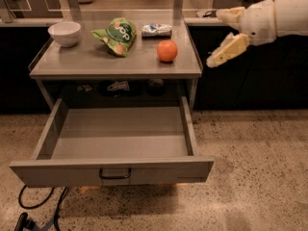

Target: Place orange into top drawer

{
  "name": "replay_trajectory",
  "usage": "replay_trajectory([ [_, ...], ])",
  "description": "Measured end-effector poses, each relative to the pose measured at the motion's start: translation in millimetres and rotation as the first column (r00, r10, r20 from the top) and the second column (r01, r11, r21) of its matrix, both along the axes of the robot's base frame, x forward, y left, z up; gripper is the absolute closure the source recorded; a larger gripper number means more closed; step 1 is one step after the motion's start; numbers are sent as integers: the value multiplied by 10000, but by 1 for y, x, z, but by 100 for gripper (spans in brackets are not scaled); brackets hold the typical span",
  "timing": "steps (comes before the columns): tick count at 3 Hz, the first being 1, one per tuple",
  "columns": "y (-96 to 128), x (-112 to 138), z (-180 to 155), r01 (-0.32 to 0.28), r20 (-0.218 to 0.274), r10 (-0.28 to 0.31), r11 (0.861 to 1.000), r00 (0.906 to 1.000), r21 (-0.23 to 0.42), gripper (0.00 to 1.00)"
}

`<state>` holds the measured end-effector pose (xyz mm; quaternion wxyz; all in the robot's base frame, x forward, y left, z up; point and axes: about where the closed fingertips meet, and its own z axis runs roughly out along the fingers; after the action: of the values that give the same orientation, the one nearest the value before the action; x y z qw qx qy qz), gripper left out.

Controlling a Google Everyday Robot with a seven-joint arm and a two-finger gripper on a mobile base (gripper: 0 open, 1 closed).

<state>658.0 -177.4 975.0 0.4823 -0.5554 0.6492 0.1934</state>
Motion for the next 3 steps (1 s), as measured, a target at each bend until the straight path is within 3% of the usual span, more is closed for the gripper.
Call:
replay_trajectory([
  [1,7,74,0,1777,-105,-1793,9802,9837,-874,0],
  [2,6,100,3,2855,-589,-2933,9517,9542,-1132,0],
  [3,6,100,2,2893,-686,-2975,9510,9523,-1087,0],
])
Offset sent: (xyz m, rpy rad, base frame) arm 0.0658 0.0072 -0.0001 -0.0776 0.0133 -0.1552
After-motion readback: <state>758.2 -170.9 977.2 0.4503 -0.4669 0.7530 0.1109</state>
